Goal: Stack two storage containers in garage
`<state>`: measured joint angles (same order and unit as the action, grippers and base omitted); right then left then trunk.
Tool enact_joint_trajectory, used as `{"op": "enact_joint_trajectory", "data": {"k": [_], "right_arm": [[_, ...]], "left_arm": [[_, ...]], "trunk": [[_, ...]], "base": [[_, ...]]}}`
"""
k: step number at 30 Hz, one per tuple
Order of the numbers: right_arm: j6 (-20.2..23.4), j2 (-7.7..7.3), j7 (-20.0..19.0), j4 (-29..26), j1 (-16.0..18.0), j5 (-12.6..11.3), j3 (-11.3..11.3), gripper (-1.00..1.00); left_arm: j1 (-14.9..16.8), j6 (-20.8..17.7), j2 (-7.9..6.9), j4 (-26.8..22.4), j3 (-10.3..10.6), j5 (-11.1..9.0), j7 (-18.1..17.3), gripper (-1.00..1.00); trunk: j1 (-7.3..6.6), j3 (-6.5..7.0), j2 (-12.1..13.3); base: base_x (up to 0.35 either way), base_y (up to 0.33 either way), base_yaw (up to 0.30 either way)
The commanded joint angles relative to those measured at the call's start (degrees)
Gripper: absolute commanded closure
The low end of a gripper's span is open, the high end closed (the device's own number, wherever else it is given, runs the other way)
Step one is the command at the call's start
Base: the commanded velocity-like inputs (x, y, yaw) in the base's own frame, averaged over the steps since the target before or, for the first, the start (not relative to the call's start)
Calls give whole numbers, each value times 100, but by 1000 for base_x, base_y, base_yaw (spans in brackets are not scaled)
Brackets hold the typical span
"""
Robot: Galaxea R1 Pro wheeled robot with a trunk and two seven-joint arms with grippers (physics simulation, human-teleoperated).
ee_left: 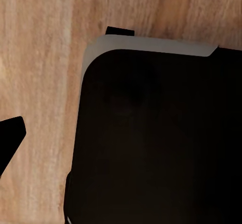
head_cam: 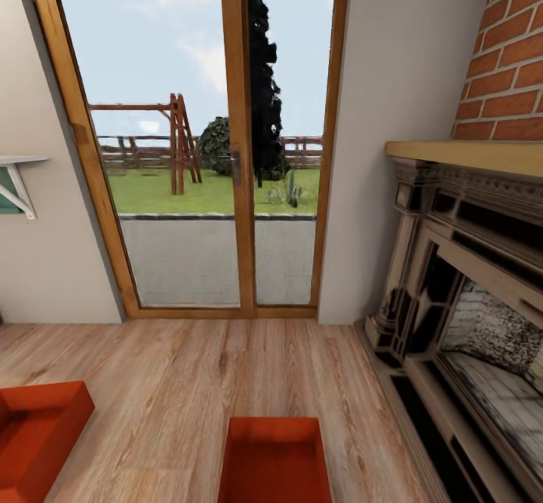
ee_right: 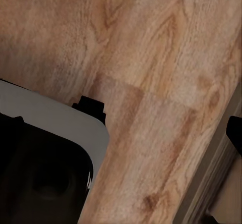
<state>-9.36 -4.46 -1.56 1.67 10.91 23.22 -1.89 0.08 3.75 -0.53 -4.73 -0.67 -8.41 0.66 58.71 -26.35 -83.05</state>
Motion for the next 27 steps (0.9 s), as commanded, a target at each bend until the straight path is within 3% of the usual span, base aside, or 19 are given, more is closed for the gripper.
{"op": "enact_joint_trajectory", "data": {"k": [1, 16, 27], "right_arm": [[-35, -2, -11, 18, 8, 21, -22, -100], [-37, -8, -11, 19, 8, 24, -16, -100], [-39, 3, -11, 18, 8, 21, -21, -100]], "left_arm": [[1, 12, 1, -1, -2, -38, 5, -100], [1, 12, 1, -1, -3, -38, 5, -100], [1, 12, 1, -1, -3, -38, 5, -100]], "trunk": [[2, -5, -3], [2, -5, -3], [2, -5, -3]], "base": [[205, 0, 0], [282, -4, 0], [55, -9, 0]]}}
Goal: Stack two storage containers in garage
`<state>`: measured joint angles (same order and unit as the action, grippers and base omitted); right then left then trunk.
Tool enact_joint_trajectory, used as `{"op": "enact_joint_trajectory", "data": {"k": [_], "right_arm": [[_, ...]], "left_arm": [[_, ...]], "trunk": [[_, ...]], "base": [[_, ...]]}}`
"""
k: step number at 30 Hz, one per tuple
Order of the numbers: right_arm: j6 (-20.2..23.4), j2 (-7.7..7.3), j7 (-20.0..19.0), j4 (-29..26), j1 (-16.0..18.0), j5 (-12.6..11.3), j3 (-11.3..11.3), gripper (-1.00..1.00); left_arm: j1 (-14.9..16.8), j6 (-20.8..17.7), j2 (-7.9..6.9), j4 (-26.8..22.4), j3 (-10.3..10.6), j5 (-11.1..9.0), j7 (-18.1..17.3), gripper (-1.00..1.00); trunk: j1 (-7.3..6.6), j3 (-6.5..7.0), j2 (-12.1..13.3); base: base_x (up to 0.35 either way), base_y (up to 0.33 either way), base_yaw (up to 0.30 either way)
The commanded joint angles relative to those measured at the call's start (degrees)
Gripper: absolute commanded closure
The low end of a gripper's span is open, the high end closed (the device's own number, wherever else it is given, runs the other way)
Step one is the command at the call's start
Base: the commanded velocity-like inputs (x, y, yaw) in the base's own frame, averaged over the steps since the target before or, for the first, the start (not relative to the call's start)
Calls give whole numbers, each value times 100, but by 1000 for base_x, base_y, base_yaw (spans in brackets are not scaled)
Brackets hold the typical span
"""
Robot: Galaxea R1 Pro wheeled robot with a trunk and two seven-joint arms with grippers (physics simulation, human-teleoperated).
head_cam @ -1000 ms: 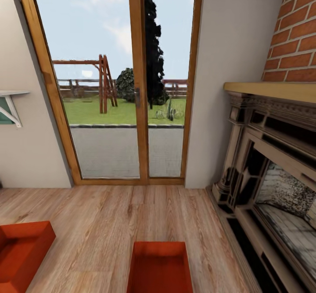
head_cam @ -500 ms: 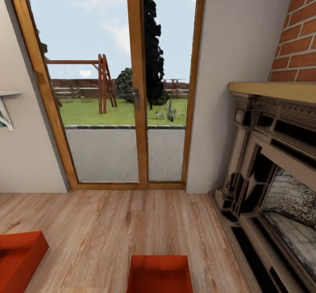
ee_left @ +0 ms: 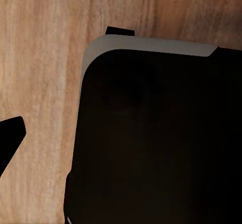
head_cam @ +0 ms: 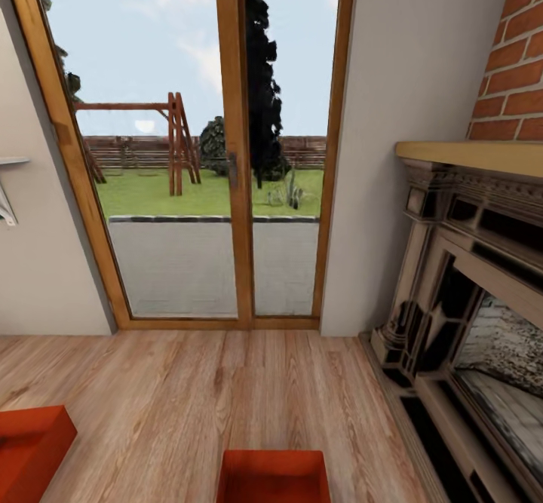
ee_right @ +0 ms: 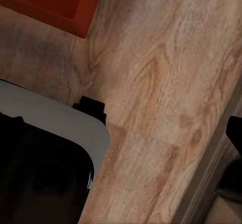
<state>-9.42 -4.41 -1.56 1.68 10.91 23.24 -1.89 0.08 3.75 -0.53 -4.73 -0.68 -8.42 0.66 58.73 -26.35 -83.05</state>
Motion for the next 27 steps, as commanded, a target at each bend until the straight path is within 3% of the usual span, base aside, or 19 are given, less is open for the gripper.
{"op": "enact_joint_trajectory", "data": {"k": [1, 11, 27], "right_arm": [[-34, 2, -11, 19, 8, 17, -22, -100], [-17, 20, -11, 17, 8, 14, -22, -100], [-16, 19, -11, 17, 8, 14, -22, -100]], "left_arm": [[1, 12, 1, -1, -2, -37, 5, -100], [1, 12, 1, -1, -2, -42, 5, -100], [1, 18, 1, -1, -2, -45, 5, -100]], "trunk": [[0, -5, -3], [0, -5, -3], [0, -5, -3]], "base": [[2, 0, 0], [0, 0, -88], [0, 0, -7]]}}
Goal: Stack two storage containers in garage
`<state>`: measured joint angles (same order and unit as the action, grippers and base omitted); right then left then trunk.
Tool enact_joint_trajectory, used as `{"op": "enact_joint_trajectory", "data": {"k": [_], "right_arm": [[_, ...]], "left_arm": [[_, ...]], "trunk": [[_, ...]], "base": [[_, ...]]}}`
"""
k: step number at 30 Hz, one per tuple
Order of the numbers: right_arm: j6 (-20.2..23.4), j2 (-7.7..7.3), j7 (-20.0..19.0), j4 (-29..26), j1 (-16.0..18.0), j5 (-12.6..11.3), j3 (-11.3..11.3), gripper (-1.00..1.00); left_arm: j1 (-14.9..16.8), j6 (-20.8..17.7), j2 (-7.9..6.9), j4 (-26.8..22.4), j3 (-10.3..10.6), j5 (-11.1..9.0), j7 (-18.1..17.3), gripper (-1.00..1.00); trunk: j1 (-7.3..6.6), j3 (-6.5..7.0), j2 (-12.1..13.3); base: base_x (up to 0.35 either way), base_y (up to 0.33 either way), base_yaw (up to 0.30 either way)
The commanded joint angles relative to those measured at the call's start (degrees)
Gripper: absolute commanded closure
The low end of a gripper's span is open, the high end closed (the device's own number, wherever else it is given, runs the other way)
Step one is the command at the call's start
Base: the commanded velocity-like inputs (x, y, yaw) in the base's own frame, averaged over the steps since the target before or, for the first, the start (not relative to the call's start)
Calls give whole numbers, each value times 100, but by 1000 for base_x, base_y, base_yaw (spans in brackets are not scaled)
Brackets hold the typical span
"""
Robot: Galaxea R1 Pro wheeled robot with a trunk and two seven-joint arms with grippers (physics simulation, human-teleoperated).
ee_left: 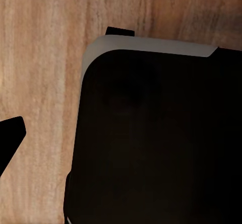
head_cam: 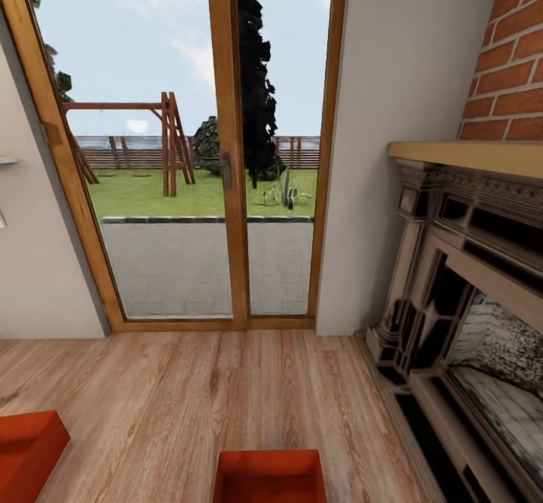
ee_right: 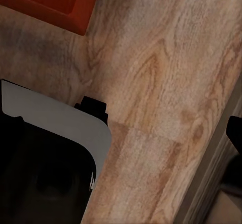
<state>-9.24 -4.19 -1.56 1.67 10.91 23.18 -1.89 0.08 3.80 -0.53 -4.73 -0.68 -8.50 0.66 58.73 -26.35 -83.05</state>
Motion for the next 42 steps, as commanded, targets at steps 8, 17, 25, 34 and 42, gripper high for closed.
{"op": "enact_joint_trajectory", "data": {"k": [8, 17, 25, 34, 42], "right_arm": [[-34, -6, -11, 18, 8, 20, -21, -100], [-34, -2, -11, 18, 8, 27, -18, -100], [-34, -2, -11, 18, 8, 28, -14, -100], [-40, 0, -11, 18, 8, 23, -20, -100], [-40, -15, -11, 18, 8, 21, -16, -100]], "left_arm": [[1, 13, 1, -3, -2, -33, 5, -100], [1, 11, -8, -10, -2, -37, 5, -100], [1, 11, -8, -9, -2, -38, 5, -100], [1, 9, -15, -5, -2, -38, 5, -100], [1, 8, -17, -6, -2, -38, 5, -100]], "trunk": [[0, -5, -3], [0, -5, -3], [0, -5, -3], [0, -5, -3], [0, -5, -3]], "base": [[0, -2, 0], [0, -27, 0], [0, 0, 0], [0, 0, 76], [0, 0, 57]]}}
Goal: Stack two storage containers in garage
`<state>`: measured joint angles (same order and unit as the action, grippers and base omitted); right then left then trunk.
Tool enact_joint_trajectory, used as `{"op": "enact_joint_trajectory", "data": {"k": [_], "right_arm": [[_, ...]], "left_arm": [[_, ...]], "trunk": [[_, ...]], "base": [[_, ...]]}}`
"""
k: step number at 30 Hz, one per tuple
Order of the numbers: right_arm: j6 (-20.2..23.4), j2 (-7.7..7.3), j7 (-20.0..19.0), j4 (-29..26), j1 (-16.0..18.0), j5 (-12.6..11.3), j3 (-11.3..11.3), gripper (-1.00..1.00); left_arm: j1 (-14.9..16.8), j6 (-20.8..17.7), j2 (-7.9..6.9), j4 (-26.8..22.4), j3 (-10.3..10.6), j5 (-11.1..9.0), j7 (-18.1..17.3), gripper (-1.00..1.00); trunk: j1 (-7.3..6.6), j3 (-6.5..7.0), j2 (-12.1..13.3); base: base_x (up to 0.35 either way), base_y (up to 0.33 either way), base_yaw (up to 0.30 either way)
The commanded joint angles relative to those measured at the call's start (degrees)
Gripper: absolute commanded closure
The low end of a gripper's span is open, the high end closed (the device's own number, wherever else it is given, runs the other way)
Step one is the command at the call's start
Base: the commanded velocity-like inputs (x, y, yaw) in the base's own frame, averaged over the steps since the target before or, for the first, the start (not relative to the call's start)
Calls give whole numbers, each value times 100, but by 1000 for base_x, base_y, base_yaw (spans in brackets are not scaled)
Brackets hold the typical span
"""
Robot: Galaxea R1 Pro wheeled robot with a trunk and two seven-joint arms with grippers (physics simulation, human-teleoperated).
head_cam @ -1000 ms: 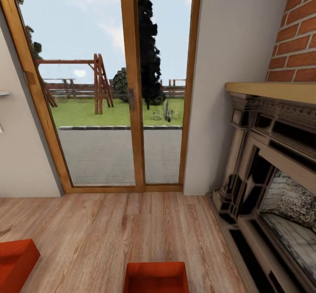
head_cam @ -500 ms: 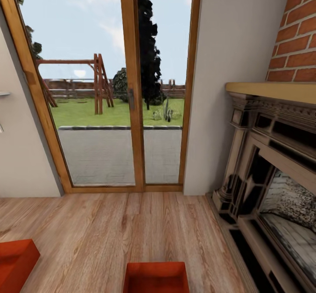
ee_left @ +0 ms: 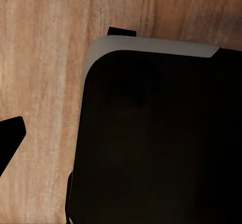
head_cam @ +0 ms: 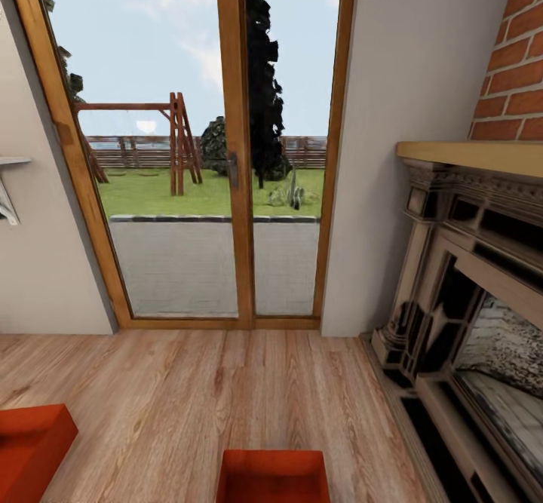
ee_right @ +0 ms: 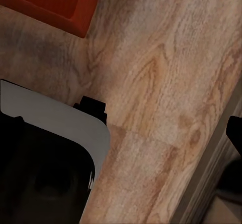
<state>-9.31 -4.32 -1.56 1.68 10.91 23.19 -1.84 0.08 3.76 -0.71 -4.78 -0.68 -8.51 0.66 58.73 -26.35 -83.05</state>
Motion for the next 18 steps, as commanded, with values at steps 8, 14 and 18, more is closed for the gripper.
{"op": "enact_joint_trajectory", "data": {"k": [8, 14, 18], "right_arm": [[-32, 0, -11, 18, 8, 25, -20, -100], [-36, 2, -11, 17, 8, 27, -19, -100], [-42, 5, -11, 17, 8, 32, -19, -100]], "left_arm": [[1, 13, 2, 2, -2, -37, 4, -100], [1, 15, 1, -1, -2, -37, 4, -100], [1, 15, 1, -1, -2, -35, 5, -100]], "trunk": [[0, -5, -3], [0, -5, -3], [0, -5, -3]], "base": [[0, 0, 2], [0, 0, 0], [0, 0, 0]]}}
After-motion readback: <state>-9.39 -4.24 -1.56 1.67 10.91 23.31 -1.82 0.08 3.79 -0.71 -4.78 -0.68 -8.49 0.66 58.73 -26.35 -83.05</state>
